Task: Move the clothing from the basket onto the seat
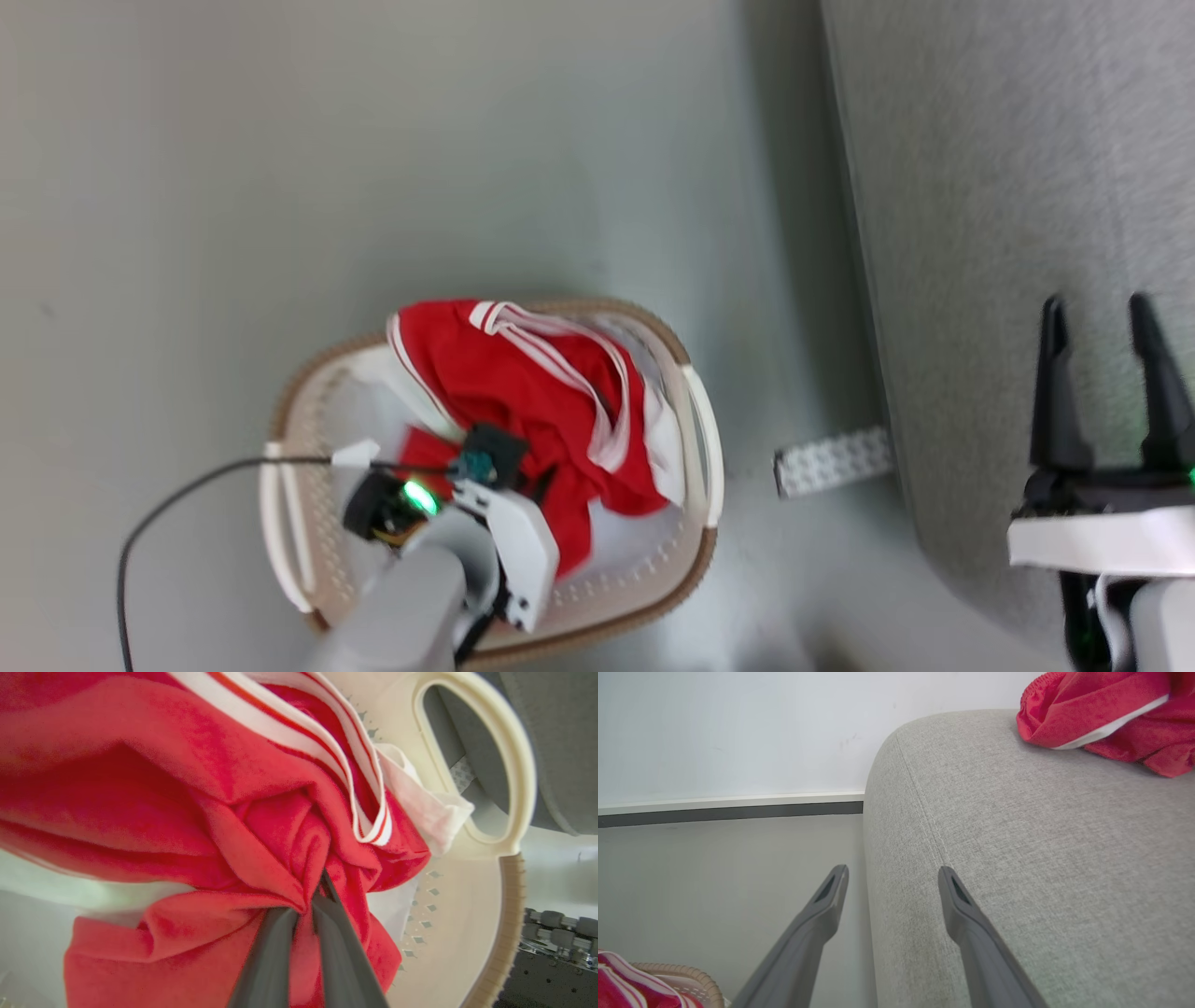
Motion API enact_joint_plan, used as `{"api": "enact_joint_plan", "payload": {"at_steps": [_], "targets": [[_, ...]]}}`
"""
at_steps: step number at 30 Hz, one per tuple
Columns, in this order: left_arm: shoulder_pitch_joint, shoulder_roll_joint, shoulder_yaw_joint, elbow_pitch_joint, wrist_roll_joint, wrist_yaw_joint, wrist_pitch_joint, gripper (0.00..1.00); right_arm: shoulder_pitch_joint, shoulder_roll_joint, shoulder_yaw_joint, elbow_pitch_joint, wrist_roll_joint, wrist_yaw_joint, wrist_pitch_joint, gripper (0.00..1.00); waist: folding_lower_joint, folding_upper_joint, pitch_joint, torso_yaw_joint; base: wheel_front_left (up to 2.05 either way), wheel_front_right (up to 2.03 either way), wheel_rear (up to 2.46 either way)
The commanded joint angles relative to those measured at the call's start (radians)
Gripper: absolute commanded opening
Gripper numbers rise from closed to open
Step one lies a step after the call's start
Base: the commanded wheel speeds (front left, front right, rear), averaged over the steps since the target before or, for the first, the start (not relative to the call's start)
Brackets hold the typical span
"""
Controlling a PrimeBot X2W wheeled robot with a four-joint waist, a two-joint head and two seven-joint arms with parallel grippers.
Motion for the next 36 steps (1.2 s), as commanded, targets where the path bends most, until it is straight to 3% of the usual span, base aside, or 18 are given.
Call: {"api": "enact_joint_plan", "payload": {"at_steps": [1, 9, 17, 29, 36], "targets": [[0.047, -0.002, -0.018, -0.037, -0.061, -0.002, -0.015, 0.00, 0.036, -0.006, 0.008, 0.021, -0.012, -0.004, 0.002, 1.00, 0.0000, 0.0000, -0.150, 0.057, 0.00, 0.00, 0.00], [0.147, -0.001, -0.032, -0.195, -0.246, -0.002, -0.030, 0.00, 0.095, -0.006, 0.011, 0.060, -0.026, -0.003, 0.002, 1.00, 0.0000, 0.0000, -0.349, 0.127, 0.00, 0.00, 0.00], [0.238, 0.038, -0.022, -0.350, -0.292, 0.013, -0.008, 0.00, 0.175, -0.006, 0.013, 0.094, -0.052, -0.003, 0.002, 1.00, 0.0000, 0.0000, -0.550, 0.181, 0.00, 0.00, 0.00], [0.351, 0.142, 0.034, -0.629, -0.323, 0.134, 0.054, 0.00, 0.274, -0.006, 0.045, 0.117, -0.054, -0.003, 0.002, 1.00, 0.0000, 0.0000, -0.772, 0.220, 0.00, 0.00, 0.00], [0.403, 0.220, 0.079, -0.764, -0.313, 0.209, 0.062, 0.00, 0.309, -0.006, 0.054, 0.112, -0.044, -0.003, 0.002, 1.00, 0.0000, 0.0000, -0.830, 0.225, 0.00, 0.00, 0.00]]}}
